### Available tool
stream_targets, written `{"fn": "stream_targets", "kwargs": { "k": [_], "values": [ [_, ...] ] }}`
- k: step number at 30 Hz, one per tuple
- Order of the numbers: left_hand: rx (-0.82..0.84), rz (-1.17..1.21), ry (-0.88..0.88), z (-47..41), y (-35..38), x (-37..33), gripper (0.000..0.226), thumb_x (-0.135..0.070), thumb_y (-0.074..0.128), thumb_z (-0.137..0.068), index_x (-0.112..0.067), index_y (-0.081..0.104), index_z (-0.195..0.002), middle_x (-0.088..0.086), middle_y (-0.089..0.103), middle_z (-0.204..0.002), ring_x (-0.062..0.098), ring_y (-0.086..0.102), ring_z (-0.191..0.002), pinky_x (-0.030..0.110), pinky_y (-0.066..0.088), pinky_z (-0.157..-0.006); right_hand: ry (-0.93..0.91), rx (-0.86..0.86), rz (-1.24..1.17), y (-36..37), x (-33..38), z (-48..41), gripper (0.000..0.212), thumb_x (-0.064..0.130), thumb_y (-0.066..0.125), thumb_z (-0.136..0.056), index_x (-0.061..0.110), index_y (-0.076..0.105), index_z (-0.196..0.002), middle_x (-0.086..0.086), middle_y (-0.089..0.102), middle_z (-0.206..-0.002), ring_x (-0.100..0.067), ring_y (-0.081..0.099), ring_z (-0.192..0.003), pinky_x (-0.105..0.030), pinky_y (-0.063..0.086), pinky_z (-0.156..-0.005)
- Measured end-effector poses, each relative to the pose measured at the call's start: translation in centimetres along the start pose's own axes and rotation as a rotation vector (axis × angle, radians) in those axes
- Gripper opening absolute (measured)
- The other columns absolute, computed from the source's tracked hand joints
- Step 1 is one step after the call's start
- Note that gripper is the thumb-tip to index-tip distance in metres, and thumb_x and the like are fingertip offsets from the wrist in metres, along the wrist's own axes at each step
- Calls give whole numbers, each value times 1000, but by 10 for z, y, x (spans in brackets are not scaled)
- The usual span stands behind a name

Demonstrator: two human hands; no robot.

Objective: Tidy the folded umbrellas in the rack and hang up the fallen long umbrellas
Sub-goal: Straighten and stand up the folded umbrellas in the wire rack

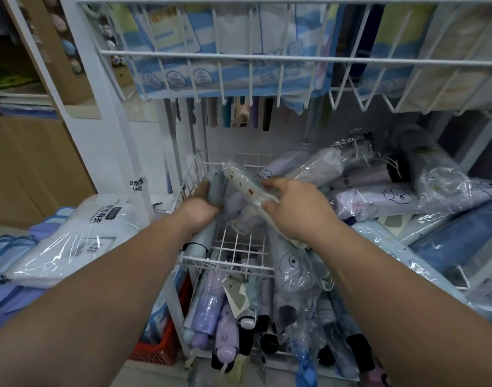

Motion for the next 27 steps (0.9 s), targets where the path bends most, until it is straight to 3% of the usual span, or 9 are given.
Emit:
{"fn": "stream_targets", "kwargs": {
  "k": [2, 4, 7, 9, 12, 17, 21, 25, 27],
  "values": [
    [37, -164, 29, 0, -2, 5, 80, -14, 59, -91, -28, 19, -159, 17, 43, -151, 38, 54, -126, 38, 50, -98, 16, -2, -56, -1, -2, 0, 46, 38, 61, -96, 40, 51, -141, -2, 67, -127, -27, 63, -106, -31, 48, -86],
    [48, -358, 87, 0, -3, 9, 73, -17, 56, -94, -28, 23, -158, 23, 37, -153, 41, 48, -131, 37, 44, -103, 28, -14, -111, -1, -3, -1, 46, 38, 62, -96, 39, 53, -140, 1, 69, -118, -20, 61, -88, -26, 44, -77],
    [48, -548, 148, 1, 2, 13, 58, -16, 52, -97, -23, 34, -152, 27, 50, -136, 41, 53, -120, 36, 47, -95, 41, -44, -169, -1, -5, 1, 44, 37, 62, -96, 40, 55, -139, 6, 68, -110, -8, 56, -70, -23, 40, -74],
    [76, -656, 160, 0, 7, 15, 52, -12, 47, -100, -18, 33, -149, 26, 54, -131, 40, 48, -124, 37, 46, -93, 46, -53, -174, -1, -5, 2, 44, 38, 62, -95, 41, 55, -139, 5, 68, -118, -11, 57, -78, -23, 40, -77],
    [113, -640, 96, 0, 6, 13, 52, -14, 46, -100, -17, 32, -149, 24, 49, -142, 40, 44, -132, 38, 43, -101, 60, -41, -164, -1, -4, 2, 43, 39, 62, -95, 41, 55, -138, 4, 67, -125, -15, 57, -91, -25, 41, -80],
    [5, -360, 143, 34, -22, -4, 57, -18, 49, -102, -18, 32, -156, 13, 31, -162, 30, 34, -147, 34, 31, -118, 107, 17, -250, -6, 6, 2, 41, 39, 62, -96, 41, 57, -136, 5, 67, -110, -18, 62, -89, -25, 45, -76],
    [-93, 111, 152, 72, -34, 4, 47, -17, 52, -103, -25, 46, -149, 0, 51, -149, 15, 50, -133, 36, 39, -114, 195, 39, -498, 6, 25, -3, 40, 35, 62, -95, 35, 58, -135, -3, 68, -113, -23, 66, -97, -36, 56, -88],
    [-59, 503, 99, 91, -37, 2, 41, -20, 50, -105, -26, 49, -146, -8, 63, -129, 13, 63, -117, 34, 46, -108, 313, 122, -796, 43, 59, -12, 37, 12, 54, -100, 17, 53, -136, -6, 64, -99, -24, 65, -83, -32, 58, -71],
    [-45, 569, 96, 93, -38, -2, 39, -18, 48, -106, -23, 50, -144, -13, 65, -118, 7, 65, -107, 24, 51, -96, 363, 150, -988, 71, 73, -18, 44, 3, 51, -98, 14, 48, -140, -5, 63, -94, -30, 68, -91, -44, 60, -80]
  ]
}}
Point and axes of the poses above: each hand's wrist, its own z-axis away from the middle knuckle, its own y-axis out of the palm, x = y × z, the point moved 3 cm from there along -z, towards the middle knuckle
